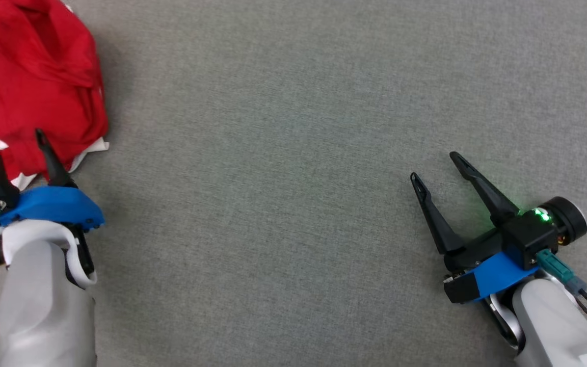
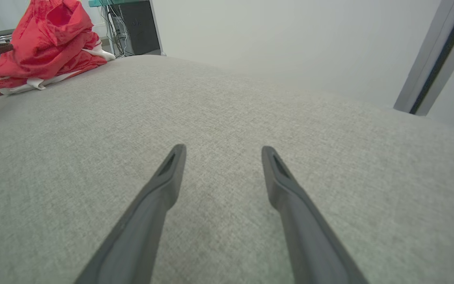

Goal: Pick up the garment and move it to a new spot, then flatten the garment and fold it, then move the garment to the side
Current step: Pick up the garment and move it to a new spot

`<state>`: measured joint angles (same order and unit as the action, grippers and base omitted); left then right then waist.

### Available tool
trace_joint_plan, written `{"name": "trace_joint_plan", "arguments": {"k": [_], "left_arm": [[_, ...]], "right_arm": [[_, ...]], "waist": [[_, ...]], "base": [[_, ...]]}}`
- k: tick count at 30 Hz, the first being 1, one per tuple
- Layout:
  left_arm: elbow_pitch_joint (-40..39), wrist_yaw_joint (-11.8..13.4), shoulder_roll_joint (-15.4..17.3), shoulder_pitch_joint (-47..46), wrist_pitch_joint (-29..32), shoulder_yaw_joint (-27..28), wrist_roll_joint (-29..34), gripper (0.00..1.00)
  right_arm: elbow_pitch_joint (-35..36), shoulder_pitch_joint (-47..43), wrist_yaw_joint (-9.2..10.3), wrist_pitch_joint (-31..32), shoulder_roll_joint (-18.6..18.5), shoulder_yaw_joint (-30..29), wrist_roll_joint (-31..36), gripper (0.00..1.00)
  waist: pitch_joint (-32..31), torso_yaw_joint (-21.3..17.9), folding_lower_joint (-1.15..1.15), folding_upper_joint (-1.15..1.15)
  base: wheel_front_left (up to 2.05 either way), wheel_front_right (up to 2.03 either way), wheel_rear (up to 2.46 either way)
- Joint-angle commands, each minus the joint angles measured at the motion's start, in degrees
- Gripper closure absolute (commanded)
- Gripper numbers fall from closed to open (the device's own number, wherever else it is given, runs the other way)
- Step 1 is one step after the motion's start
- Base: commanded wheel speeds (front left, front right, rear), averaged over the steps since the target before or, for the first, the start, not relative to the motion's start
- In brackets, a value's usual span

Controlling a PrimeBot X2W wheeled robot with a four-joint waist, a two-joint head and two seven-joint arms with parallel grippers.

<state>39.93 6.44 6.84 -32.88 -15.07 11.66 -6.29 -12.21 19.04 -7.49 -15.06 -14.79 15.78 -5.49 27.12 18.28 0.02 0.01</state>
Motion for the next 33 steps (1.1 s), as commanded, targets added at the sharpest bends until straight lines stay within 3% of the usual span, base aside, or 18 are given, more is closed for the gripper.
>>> {"name": "trace_joint_plan", "arguments": {"k": [1, 6, 12, 13, 14, 15, 21, 33], "left_arm": [[0.79, 0.74, 0.66, -1.99, -0.15, 0.44, 0.12, 0.0], [4.85, 2.71, 2.64, -5.68, -0.16, 1.91, 0.03, 0.0], [10.75, 2.06, 4.58, -9.61, 0.15, 3.15, -1.66, 0.0], [11.95, 1.72, 4.9, -10.29, 0.27, 3.42, -1.97, 0.2], [13.17, 1.29, 5.13, -11.03, 0.27, 3.43, -2.22, 0.56], [14.59, 0.86, 5.23, -11.57, 0.49, 3.49, -2.7, 1.0], [16.89, -2.79, 6.04, -14.32, -0.19, 2.35, -2.82, 1.0], [3.4, -7.69, 5.92, -15.9, -0.14, -3.97, 2.53, 1.0]], "right_arm": [[0.42, 0.89, -0.01, -0.16, -0.68, 0.15, -0.18, 0.0], [2.01, 1.65, -0.01, -0.05, -1.71, 0.47, -0.64, 0.0], [1.89, 1.26, 0.0, -0.02, -2.38, -0.48, -1.11, 0.0], [1.85, 1.26, 0.01, -0.01, -2.43, -0.53, -1.15, 0.0], [1.7, 1.23, 0.01, 0.01, -2.46, -0.65, -1.18, 0.0], [1.51, 1.25, 0.01, 0.02, -2.36, -0.74, -1.26, 0.0], [1.14, 1.59, 0.0, 0.01, -0.98, -1.06, -1.42, 0.0], [-1.42, -0.07, -0.01, -0.09, 4.46, -0.9, -1.35, 0.0]], "waist": [[0.66, -0.55, -0.02, -0.01], [2.92, -2.58, -0.02, -0.01], [4.53, -3.86, -0.02, -0.01], [4.68, -4.01, -0.02, -0.01], [4.78, -4.12, -0.02, -0.01], [4.83, -4.23, -0.02, -0.01], [3.38, -4.34, -0.02, -0.01], [-5.47, -5.16, -0.02, -0.01]], "base": [[0.0, 0.0, 0.0], [0.0, 0.0, 0.0], [0.0, 0.0, 0.0], [0.0, 0.0, 0.0], [0.0, 0.0, 0.0], [0.0, 0.0, 0.0], [0.0, 0.0, 0.0], [0.0, 0.0, 0.0]]}}
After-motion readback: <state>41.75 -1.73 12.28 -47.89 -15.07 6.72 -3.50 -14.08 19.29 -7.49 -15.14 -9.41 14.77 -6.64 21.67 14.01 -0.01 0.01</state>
